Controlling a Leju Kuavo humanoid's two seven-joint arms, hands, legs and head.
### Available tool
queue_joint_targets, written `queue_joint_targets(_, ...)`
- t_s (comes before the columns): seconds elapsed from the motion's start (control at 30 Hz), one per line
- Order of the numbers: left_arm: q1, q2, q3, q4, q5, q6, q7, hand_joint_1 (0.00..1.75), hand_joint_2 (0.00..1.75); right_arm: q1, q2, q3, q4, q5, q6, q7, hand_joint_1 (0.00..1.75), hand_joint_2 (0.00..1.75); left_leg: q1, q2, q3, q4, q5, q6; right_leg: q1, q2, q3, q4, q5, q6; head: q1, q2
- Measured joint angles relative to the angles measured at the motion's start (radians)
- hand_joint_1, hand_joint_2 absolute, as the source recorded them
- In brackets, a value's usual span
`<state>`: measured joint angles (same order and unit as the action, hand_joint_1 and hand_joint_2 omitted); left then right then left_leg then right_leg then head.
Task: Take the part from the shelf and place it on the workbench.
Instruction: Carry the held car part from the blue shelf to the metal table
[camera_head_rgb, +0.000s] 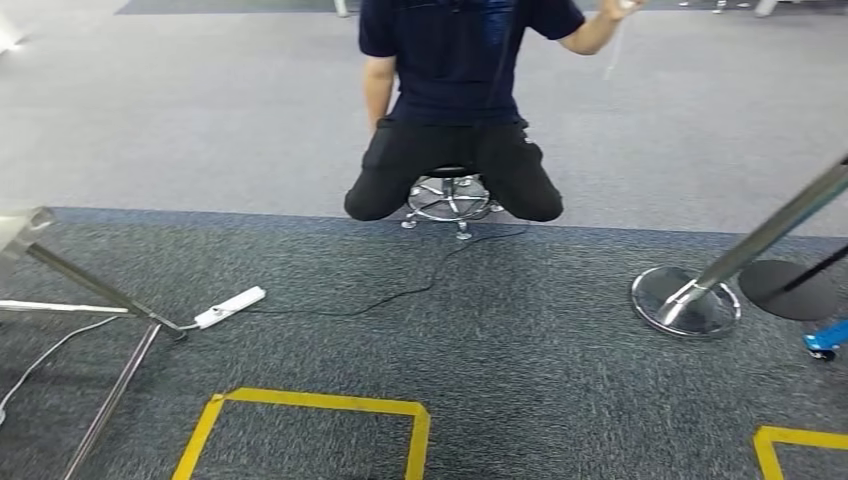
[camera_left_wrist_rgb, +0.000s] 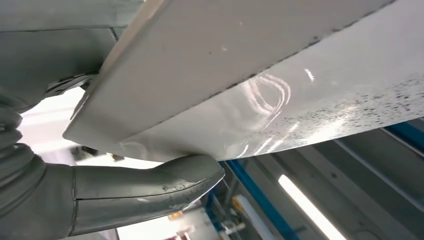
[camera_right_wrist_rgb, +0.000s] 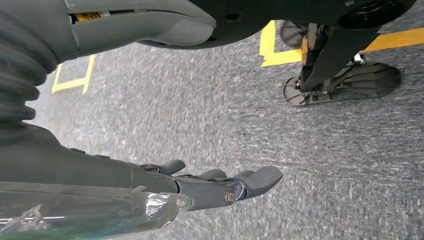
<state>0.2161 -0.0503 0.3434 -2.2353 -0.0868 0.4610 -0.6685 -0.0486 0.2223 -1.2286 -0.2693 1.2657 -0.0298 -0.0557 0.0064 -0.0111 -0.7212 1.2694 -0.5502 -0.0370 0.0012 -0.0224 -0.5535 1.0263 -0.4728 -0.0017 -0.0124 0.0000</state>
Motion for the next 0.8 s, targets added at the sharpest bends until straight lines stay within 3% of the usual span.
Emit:
queue_joint_targets(0.03, 0.0, 0.001, 0.0, 0.002, 0.0, 0.002, 0.0, 1.75, 1.75, 0.0, -0.001, -0.001, 0.0, 0.0, 0.0, 0.0, 0.0, 1.75, 0.0, 0.001, -0.006, 0.017, 0.003, 0.002, 0.002, -0.015, -0.001, 0.0, 0.0, -0.001, 0.0, 0.0)
queue_joint_targets(0.1, 0.0, 0.003, -0.001, 0.004, -0.001, 0.003, 0.001, 1.75, 1.75, -0.002, -0.002, -0.002, 0.001, 0.0, -0.001, 0.0, 0.0, 1.75, -0.003, 0.011, 0.042, -0.062, 0.055, 0.01, 0.004, -0.04, 0.001, 0.0, -0.001, -0.002, 0.0, 0.0)
queue_joint_targets(0.17, -0.003, 0.007, -0.001, 0.004, -0.001, 0.004, 0.004, 1.75, 1.75, -0.003, -0.003, -0.003, 0.002, 0.0, -0.002, 0.0, 0.0, 1.75, -0.016, 0.071, 0.118, -0.199, 0.105, 0.023, 0.009, -0.061, 0.005, 0.001, -0.005, 0.001, 0.0, 0.0)
queue_joint_targets(0.23, -0.006, 0.009, -0.003, 0.004, -0.002, 0.005, 0.008, 1.75, 1.75, -0.004, -0.003, -0.003, 0.003, 0.0, -0.002, 0.0, 0.0, 1.75, -0.028, 0.113, 0.152, -0.271, 0.115, 0.033, 0.015, -0.084, 0.008, 0.002, -0.009, 0.008, 0.0, 0.0)
queue_joint_targets(0.3, -0.005, 0.01, -0.004, 0.004, -0.004, 0.006, 0.009, 1.75, 1.75, -0.003, -0.003, -0.004, 0.004, 0.0, -0.003, 0.0, 0.0, 1.75, -0.027, 0.089, 0.149, -0.279, 0.117, 0.04, 0.017, -0.109, 0.01, 0.0, -0.014, 0.015, -0.001, 0.0)
queue_joint_targets(0.33, -0.003, 0.01, -0.004, 0.004, -0.004, 0.007, 0.009, 1.75, 1.75, -0.004, -0.003, -0.004, 0.005, 0.0, -0.003, 0.0, 0.0, 1.75, -0.024, 0.074, 0.148, -0.282, 0.12, 0.044, 0.017, -0.101, 0.009, 0.005, -0.02, 0.022, 0.0, 0.0)
queue_joint_targets(0.4, -0.002, 0.01, -0.005, 0.004, -0.004, 0.007, 0.01, 1.75, 1.75, -0.005, -0.004, -0.004, 0.005, 0.0, -0.003, 0.0, 0.0, 1.75, -0.015, 0.047, 0.149, -0.286, 0.126, 0.052, 0.014, -0.042, -0.014, 0.064, -0.057, 0.035, 0.004, 0.0)
queue_joint_targets(0.43, -0.002, 0.01, -0.006, 0.004, -0.004, 0.007, 0.01, 1.75, 1.75, -0.004, -0.004, -0.004, 0.006, 0.0, -0.003, 0.0, 0.0, 1.75, -0.013, 0.033, 0.148, -0.286, 0.127, 0.054, 0.012, -0.009, -0.039, 0.124, -0.087, 0.04, 0.006, 0.0)
queue_joint_targets(0.5, -0.002, 0.01, -0.008, 0.005, -0.004, 0.008, 0.011, 1.75, 1.75, -0.001, -0.004, -0.004, 0.006, 0.0, -0.003, 0.001, 0.0, 1.75, -0.011, 0.003, 0.146, -0.285, 0.129, 0.057, 0.01, 0.016, -0.102, 0.251, -0.136, 0.041, 0.008, 0.0)
queue_joint_targets(0.53, -0.001, 0.01, -0.009, 0.006, -0.004, 0.008, 0.012, 1.75, 1.75, 0.001, -0.005, -0.005, 0.006, 0.0, -0.003, 0.002, 0.0, 1.75, -0.011, -0.013, 0.146, -0.285, 0.13, 0.057, 0.009, 0.019, -0.12, 0.281, -0.138, 0.041, 0.008, 0.0)
queue_joint_targets(0.57, -0.001, 0.01, -0.009, 0.007, -0.004, 0.008, 0.012, 1.75, 1.75, 0.002, -0.006, -0.005, 0.006, 0.0, -0.004, 0.003, 0.0, 1.75, -0.01, -0.028, 0.146, -0.284, 0.131, 0.056, 0.008, 0.021, -0.12, 0.27, -0.119, 0.04, 0.008, 0.0)
queue_joint_targets(0.6, 0.0, 0.01, -0.009, 0.007, -0.004, 0.009, 0.012, 1.75, 1.75, 0.002, -0.006, -0.005, 0.006, 0.0, -0.004, 0.004, 0.0, 1.75, -0.009, -0.042, 0.146, -0.284, 0.131, 0.055, 0.007, 0.027, -0.102, 0.223, -0.085, 0.039, 0.008, 0.0)
queue_joint_targets(0.67, 0.0, 0.01, -0.009, 0.008, -0.004, 0.009, 0.012, 1.75, 1.75, 0.0, -0.007, -0.005, 0.007, 0.0, -0.004, 0.004, 0.0, 1.75, -0.007, -0.069, 0.145, -0.28, 0.132, 0.047, 0.0, 0.068, -0.042, 0.085, -0.02, 0.04, 0.008, 0.0)
queue_joint_targets(0.73, -0.001, 0.01, -0.01, 0.008, -0.004, 0.011, 0.012, 1.75, 1.75, -0.001, -0.008, -0.005, 0.008, 0.001, -0.004, 0.003, 0.0, 1.75, -0.007, -0.091, 0.139, -0.278, 0.135, 0.036, -0.004, 0.099, -0.007, 0.01, 0.0, 0.036, 0.007, 0.0)
queue_joint_targets(0.8, 0.0, 0.01, -0.011, 0.008, -0.004, 0.015, 0.012, 1.75, 1.75, -0.002, -0.008, -0.006, 0.01, 0.003, -0.004, 0.004, 0.0, 1.75, -0.004, -0.111, 0.132, -0.279, 0.142, 0.024, -0.002, 0.086, -0.003, 0.005, 0.001, 0.024, 0.006, 0.0)
